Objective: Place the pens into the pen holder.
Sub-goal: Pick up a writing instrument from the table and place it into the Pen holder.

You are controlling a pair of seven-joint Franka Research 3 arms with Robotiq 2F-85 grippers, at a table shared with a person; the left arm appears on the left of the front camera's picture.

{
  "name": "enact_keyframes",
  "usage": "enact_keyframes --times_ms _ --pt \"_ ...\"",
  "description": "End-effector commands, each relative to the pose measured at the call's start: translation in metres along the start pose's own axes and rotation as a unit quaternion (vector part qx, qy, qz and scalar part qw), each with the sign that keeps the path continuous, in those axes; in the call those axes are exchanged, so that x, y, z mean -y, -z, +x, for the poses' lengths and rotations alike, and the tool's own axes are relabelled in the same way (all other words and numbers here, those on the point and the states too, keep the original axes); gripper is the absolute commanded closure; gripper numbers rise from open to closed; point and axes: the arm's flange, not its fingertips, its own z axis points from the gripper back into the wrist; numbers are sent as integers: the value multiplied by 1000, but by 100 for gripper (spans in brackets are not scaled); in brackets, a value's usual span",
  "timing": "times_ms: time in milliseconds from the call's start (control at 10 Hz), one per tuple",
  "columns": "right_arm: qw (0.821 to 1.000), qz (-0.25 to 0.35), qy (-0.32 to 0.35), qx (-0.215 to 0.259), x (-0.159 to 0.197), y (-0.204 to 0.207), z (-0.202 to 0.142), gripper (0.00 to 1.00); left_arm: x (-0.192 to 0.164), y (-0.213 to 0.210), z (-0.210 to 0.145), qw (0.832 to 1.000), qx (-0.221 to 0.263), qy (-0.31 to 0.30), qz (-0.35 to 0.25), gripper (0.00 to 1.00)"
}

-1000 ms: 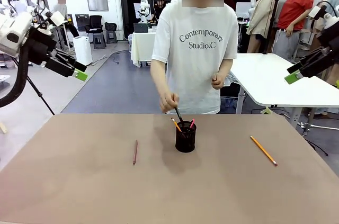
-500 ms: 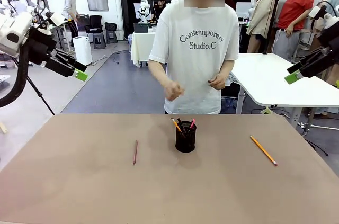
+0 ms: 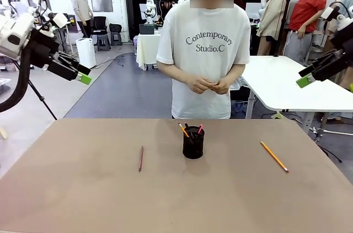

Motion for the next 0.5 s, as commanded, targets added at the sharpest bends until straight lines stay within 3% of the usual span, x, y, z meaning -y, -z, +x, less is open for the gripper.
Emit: enact_keyframes --times_ms 0,400 --pt "999 -38 29 -22 -5 10 5 0 0 0 1 1000 1 1 3 0" --pt "980 -93 146 -99 -8 45 18 0 0 0 1 1000 1 1 3 0"
